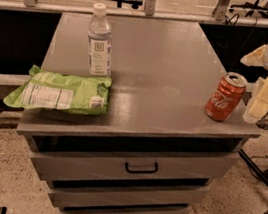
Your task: Move coke can near green rice chip bag
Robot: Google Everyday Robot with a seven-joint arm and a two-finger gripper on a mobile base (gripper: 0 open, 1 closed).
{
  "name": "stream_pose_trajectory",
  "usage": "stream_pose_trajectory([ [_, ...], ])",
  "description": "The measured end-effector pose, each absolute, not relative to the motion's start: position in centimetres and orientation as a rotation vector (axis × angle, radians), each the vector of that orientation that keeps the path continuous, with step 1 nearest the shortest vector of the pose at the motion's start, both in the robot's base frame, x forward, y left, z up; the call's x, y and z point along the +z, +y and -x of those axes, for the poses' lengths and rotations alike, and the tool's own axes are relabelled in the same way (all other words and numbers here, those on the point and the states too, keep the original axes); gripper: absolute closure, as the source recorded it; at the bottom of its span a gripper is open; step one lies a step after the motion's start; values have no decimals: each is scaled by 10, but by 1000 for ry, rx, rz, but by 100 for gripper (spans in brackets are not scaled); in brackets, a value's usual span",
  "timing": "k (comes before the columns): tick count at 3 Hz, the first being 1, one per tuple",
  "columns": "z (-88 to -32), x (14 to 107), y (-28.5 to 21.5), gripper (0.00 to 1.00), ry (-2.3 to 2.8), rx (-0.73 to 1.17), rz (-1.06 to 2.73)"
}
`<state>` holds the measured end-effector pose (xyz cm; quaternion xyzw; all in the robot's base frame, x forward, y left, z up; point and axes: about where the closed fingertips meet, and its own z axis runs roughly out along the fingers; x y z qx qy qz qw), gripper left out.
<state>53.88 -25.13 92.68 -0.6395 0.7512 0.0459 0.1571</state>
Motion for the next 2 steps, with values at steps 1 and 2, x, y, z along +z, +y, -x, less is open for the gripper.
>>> stream_pose_trajectory([
  [1,-551,918,-247,3,2137,151,1821],
  [2,-555,914,-243,26,2127,164,1824],
])
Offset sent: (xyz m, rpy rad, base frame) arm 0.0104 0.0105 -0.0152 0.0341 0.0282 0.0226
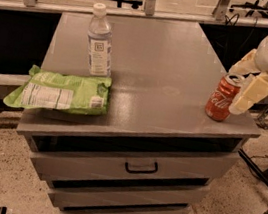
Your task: Move coke can near green rice chip bag
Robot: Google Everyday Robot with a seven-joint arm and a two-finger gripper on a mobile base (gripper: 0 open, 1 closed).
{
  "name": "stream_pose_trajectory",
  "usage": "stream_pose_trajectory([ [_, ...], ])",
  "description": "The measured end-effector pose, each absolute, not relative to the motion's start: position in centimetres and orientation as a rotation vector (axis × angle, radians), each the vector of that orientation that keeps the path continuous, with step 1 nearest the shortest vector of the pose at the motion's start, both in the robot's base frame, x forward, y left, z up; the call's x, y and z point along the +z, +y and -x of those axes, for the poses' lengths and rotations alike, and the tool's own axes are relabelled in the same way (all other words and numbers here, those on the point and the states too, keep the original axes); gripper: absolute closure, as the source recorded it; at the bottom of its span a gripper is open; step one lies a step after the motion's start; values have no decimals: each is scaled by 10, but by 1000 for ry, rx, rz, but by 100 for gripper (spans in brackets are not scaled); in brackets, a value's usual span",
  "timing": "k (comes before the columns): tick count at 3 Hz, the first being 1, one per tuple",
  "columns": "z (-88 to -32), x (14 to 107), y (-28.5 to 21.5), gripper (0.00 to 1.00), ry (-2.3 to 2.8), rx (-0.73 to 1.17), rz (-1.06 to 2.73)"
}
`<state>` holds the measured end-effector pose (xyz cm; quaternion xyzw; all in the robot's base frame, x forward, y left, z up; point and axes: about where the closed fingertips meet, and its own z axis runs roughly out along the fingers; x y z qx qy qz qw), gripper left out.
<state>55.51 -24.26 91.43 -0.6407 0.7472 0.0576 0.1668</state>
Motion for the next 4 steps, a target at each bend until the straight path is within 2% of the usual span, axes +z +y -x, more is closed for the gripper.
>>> stream_pose_trajectory([
  [2,-555,917,-231,73,2094,191,1847],
  [3,-549,940,-209,96,2016,212,1878],
  [4,-543,961,-170,100,1921,245,1935],
])
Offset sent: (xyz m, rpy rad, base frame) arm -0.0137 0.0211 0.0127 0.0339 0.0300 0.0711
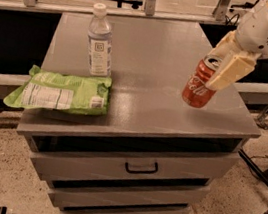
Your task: Move coke can near green rice chip bag
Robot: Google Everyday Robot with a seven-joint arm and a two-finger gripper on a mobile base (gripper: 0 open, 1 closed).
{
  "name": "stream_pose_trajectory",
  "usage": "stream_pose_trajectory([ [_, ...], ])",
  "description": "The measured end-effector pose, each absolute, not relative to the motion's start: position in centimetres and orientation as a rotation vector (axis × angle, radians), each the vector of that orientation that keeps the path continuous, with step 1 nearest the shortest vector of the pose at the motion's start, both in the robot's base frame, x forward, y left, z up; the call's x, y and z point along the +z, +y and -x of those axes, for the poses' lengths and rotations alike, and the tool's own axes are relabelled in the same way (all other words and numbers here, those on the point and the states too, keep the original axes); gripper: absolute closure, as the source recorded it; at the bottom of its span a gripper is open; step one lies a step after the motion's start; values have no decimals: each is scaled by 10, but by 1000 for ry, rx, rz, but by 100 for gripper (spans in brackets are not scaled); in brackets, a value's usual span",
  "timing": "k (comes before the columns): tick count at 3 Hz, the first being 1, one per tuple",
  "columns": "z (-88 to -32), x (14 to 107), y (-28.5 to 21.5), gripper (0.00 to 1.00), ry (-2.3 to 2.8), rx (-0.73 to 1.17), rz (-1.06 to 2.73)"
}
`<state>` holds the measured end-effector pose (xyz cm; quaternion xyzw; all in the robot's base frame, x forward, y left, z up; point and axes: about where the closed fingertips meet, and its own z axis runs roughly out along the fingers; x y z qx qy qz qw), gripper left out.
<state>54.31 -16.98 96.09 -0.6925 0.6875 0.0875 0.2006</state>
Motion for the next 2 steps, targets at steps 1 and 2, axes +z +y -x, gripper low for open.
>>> stream_pose_trajectory([
  [1,-543,966,-121,100,1822,311,1987],
  [2,-540,954,-60,100,1721,392,2057],
])
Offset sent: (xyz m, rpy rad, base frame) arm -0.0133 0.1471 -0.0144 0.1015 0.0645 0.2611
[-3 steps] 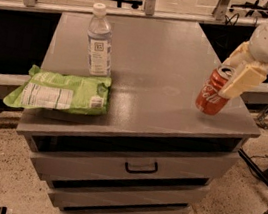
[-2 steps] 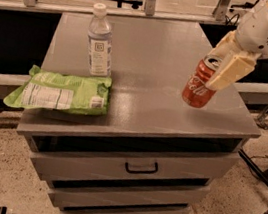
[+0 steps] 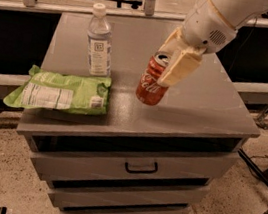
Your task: Move coke can near green rice chip bag
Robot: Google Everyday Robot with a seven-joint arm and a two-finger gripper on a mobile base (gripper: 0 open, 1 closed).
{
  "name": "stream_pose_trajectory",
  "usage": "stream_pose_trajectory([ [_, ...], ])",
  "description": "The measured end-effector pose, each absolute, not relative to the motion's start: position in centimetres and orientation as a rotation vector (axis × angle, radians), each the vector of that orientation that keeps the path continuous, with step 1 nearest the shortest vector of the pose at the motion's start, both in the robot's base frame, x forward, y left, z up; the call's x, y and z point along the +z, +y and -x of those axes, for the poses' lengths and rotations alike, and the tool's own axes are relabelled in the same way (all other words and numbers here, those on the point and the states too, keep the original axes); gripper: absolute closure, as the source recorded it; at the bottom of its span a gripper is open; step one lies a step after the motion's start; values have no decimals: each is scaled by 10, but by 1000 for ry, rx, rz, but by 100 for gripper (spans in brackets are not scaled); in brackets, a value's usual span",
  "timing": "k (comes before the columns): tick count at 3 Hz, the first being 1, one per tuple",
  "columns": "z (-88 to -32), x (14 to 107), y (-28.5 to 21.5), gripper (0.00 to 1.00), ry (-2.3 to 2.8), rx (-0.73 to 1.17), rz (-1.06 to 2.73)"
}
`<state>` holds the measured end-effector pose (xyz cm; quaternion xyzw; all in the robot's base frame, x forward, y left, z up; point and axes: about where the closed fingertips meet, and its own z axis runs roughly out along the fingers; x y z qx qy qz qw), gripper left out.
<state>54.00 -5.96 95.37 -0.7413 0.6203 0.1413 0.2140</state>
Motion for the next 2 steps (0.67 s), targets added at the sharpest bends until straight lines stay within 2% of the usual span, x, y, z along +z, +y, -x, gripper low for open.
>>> stream_pose_trajectory([
  [2,-528,932,-12,100,1651,451,2128],
])
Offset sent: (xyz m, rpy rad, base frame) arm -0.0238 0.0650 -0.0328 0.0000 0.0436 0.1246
